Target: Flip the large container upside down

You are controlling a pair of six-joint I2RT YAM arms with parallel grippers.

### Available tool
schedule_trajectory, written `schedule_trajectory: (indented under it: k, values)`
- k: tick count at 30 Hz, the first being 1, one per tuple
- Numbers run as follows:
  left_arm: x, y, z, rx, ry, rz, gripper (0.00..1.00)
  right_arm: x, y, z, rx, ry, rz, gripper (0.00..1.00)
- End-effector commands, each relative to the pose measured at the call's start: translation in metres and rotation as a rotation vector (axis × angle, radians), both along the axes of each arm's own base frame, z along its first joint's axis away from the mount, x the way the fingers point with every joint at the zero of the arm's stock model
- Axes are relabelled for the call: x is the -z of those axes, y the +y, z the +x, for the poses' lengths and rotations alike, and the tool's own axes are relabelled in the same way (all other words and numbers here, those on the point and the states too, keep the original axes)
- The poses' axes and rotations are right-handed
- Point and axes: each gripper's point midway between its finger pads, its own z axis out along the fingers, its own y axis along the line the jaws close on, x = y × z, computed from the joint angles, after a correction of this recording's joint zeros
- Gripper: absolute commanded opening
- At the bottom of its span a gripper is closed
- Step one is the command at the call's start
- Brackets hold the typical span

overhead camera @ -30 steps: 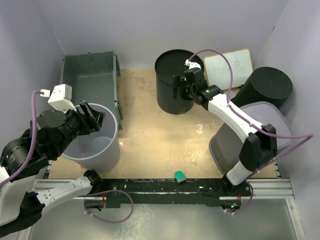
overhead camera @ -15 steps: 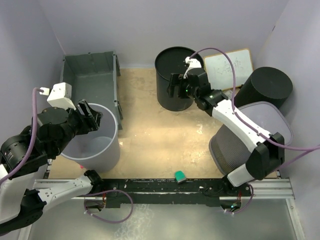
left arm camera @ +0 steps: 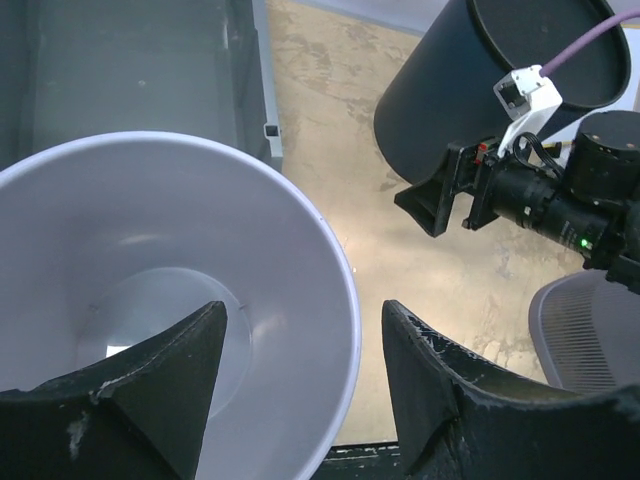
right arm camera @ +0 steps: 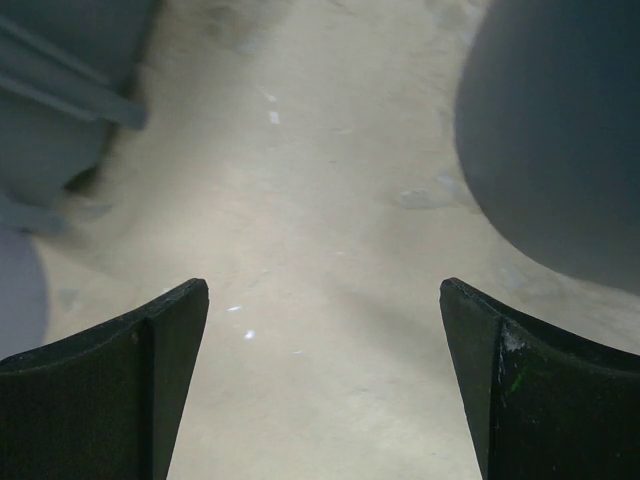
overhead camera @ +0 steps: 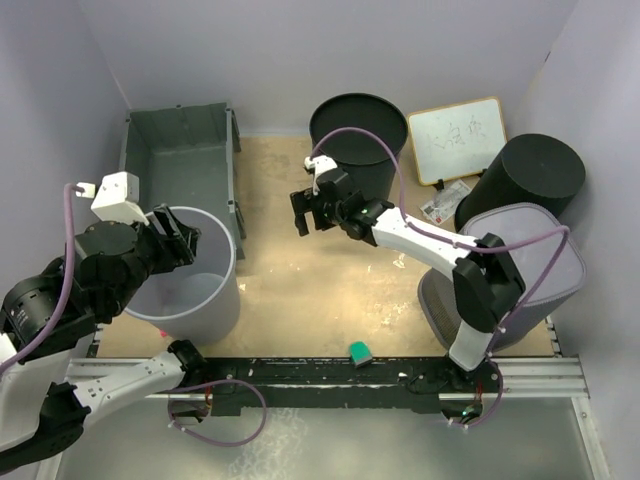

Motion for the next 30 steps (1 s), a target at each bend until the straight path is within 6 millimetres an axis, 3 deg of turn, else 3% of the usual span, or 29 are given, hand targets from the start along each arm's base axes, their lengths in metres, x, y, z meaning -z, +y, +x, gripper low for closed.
schedule_trajectory:
  k: [1, 6, 9, 11, 14, 18, 22, 25, 30]
  values:
    - [0.001, 0.003, 0.002, -0.023, -0.010, -0.005, 0.61, -0.021, -0.027, 0.041, 0.130, -0.080, -0.029, 1.00]
    - [-0.001, 0.005, 0.001, -0.023, -0.013, 0.000, 0.61, -0.025, -0.084, 0.096, 0.395, -0.064, 0.042, 1.00]
    - [-0.001, 0.006, -0.001, -0.021, -0.008, 0.002, 0.61, -0.036, -0.108, 0.113, 0.507, -0.091, 0.050, 1.00]
    - [0.000, 0.007, -0.002, -0.023, -0.004, 0.008, 0.61, -0.045, -0.114, 0.116, 0.545, -0.104, 0.035, 1.00]
    - [0.000, 0.008, -0.002, -0.025, 0.000, 0.015, 0.61, -0.061, -0.109, 0.113, 0.505, -0.142, 0.073, 1.00]
    - [-0.001, 0.004, -0.002, -0.008, 0.010, 0.020, 0.61, -0.072, -0.077, 0.076, 0.338, -0.142, 0.151, 1.00]
    - [0.005, -0.002, -0.002, 0.025, 0.047, 0.048, 0.61, -0.065, -0.050, 0.017, 0.150, -0.111, 0.120, 1.00]
    - [0.020, -0.006, -0.004, 0.046, 0.112, 0.090, 0.61, -0.053, -0.058, -0.024, 0.094, -0.067, 0.088, 1.00]
    - [0.040, -0.013, -0.004, 0.053, 0.194, 0.120, 0.60, -0.055, -0.108, -0.063, 0.183, -0.074, 0.082, 1.00]
